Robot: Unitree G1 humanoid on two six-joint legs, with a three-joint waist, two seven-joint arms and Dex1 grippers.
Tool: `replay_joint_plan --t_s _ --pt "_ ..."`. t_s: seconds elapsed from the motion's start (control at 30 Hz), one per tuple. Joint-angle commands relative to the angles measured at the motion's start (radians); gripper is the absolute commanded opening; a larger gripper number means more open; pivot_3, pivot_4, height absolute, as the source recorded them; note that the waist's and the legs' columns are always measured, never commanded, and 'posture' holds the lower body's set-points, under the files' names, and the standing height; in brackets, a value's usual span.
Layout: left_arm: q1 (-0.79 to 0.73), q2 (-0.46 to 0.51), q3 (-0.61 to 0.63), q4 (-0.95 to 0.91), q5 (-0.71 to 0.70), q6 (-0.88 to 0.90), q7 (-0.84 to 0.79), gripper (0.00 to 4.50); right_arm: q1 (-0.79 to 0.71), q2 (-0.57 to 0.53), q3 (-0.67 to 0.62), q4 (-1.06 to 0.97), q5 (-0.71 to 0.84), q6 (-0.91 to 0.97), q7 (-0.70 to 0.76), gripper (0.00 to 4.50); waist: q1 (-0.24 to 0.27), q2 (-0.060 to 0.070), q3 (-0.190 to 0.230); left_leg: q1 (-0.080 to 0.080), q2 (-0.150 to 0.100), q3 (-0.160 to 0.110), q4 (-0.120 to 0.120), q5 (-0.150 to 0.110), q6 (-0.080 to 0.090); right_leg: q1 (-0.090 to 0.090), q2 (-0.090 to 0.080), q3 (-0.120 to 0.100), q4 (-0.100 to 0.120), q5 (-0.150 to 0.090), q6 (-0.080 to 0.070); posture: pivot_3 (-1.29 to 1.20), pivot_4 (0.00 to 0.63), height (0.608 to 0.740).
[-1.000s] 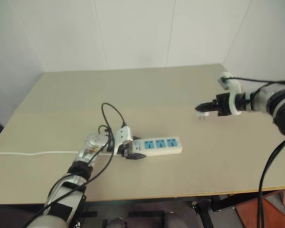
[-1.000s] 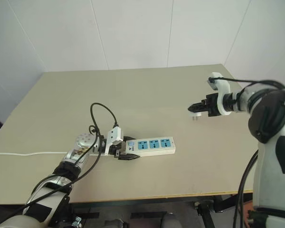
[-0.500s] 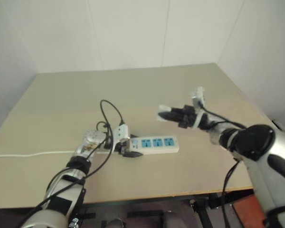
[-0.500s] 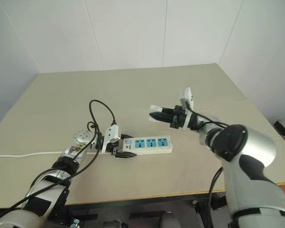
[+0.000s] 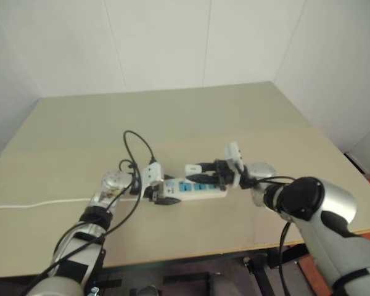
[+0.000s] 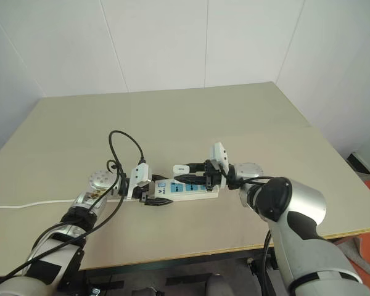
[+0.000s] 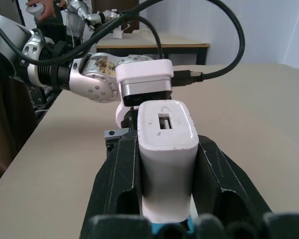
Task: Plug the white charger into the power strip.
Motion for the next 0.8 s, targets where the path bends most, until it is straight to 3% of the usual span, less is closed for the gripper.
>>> replay_joint_plan --t_s 0.03,0.47,0.8 --pt "0.027 0.024 -0.018 -0.002 0.034 0.016 -0.002 3.32 -0.011 0.009 0.005 0.03 -0.007 -0.028 -0.022 1.1 0.0 0.0 0.0 0.0 0.0 0.0 0.0 0.0 0.0 0.0 0.0 0.0 0.0 0.0 0.0 0.0 0.15 0.74" --pt "0.046 0.01 -0.005 -0.037 -0.004 0.026 -0.045 3.32 -0.044 0.059 0.079 0.023 0.006 0.031 -0.096 1.1 0.0 0.0 0.0 0.001 0.0 0.0 -0.004 0.0 -0.001 0.0 0.0 0.0 0.001 0.0 0.0 0.0 0.15 0.74" --pt "0.055 0.011 -0.005 -0.058 -0.008 0.03 -0.062 3.32 0.0 0.129 0.128 -0.155 0.073 0.155 -0.088 1.1 0.001 0.0 0.0 0.001 0.0 -0.001 -0.004 0.001 -0.001 0.0 0.0 0.0 0.002 0.0 0.0 0.0 0.15 0.74"
